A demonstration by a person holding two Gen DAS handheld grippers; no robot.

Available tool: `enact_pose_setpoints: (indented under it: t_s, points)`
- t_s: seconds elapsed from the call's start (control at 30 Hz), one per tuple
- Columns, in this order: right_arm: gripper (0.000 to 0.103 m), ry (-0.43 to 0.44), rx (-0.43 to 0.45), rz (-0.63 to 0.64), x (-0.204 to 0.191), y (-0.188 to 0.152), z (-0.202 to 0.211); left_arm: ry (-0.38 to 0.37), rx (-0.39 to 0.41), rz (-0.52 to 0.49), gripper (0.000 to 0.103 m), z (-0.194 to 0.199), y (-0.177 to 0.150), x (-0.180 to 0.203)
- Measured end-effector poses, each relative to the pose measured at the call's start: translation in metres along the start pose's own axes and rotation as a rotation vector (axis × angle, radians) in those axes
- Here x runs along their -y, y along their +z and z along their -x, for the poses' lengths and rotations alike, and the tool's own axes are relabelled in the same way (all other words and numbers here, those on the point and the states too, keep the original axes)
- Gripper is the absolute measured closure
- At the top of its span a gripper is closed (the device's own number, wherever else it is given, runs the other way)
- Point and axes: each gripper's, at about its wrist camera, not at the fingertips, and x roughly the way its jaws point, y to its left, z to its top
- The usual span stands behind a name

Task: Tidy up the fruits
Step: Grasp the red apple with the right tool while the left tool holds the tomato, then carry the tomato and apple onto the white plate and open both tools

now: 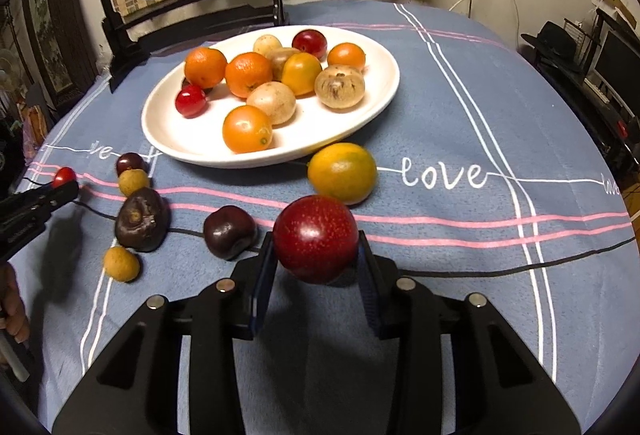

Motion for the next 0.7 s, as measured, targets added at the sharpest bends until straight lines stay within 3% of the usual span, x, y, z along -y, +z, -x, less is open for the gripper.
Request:
enact_pose_setpoints:
  t_s: [0.13, 0.4, 0.7]
  points:
    - [0.065, 0.004, 0.024, 0.02, 0.003, -0.003, 0.012, 0.024, 0.004, -0.018, 0.071, 0.003, 0.001, 0.004]
    - [0.065, 0.057, 0.087, 0.032, 0.013, 0.003, 0.034, -0.006, 0.024, -0.038, 0.071, 0.019, 0.01, 0.032]
    - [0.065, 0.085, 0.156, 0.073, 0.016, 0.028, 0.049, -0.041, 0.035, -0.092, 0.071, 0.02, 0.051, 0.08]
